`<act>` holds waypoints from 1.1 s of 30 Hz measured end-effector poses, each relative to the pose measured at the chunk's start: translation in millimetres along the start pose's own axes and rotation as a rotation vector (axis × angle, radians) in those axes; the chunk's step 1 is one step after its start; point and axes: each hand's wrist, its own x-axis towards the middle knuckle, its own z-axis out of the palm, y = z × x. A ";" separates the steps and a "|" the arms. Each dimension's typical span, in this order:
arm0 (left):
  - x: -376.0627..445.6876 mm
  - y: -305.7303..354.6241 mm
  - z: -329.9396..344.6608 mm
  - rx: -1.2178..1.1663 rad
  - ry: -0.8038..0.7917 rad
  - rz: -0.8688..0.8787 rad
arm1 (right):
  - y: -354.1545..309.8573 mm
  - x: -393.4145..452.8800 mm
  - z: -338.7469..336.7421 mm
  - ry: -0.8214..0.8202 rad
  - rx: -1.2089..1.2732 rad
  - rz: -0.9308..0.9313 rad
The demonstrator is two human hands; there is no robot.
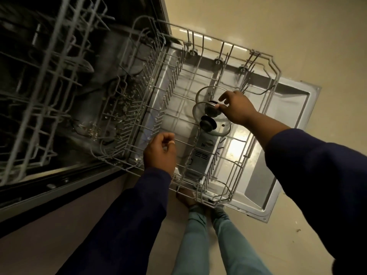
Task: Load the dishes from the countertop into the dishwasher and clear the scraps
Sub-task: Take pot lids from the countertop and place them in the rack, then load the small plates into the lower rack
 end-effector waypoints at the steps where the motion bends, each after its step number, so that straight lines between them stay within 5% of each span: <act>1: -3.4 10.0 -6.4 -0.009 0.008 0.013 | -5.9 -7.0 -8.8 -0.012 0.001 0.002; 8: -48.1 95.0 -71.4 -0.072 0.106 0.121 | -73.6 -87.1 -75.9 -0.070 0.126 -0.024; 20: -181.3 183.8 -244.1 -0.126 0.396 0.309 | -249.1 -239.7 -157.4 -0.149 0.283 -0.353; 33: -299.7 86.2 -463.8 -0.146 0.802 0.289 | -489.1 -383.9 -119.8 -0.242 0.390 -0.760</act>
